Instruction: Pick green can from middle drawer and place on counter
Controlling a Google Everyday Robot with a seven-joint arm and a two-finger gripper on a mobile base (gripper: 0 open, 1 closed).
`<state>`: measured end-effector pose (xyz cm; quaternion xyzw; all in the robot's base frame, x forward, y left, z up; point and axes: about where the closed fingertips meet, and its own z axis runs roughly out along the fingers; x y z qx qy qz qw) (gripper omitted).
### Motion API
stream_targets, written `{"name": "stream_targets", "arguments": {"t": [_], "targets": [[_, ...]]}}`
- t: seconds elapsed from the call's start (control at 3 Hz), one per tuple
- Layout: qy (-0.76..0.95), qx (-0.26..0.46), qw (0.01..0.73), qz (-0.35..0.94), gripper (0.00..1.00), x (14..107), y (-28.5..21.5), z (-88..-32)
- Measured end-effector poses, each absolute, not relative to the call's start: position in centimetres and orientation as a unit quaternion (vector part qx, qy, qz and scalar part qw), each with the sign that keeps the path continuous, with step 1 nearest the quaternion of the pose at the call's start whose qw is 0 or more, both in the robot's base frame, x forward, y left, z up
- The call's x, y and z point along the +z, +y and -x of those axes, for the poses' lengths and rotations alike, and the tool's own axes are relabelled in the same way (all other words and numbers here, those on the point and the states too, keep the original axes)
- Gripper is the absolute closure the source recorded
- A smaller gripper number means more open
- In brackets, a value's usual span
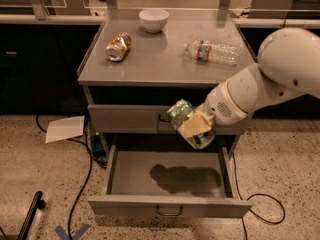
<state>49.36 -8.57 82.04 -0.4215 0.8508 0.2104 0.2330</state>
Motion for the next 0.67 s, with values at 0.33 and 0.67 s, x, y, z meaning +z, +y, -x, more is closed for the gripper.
{"name": "stream_targets", "arguments": {"t": [0.33,0.67], "targets": [[0.84,0.19,0.274,0.428,1.0,87.96,-6.91,-50.39],[0.84,0.19,0.274,0.428,1.0,87.97,-6.89,-50.4]]}}
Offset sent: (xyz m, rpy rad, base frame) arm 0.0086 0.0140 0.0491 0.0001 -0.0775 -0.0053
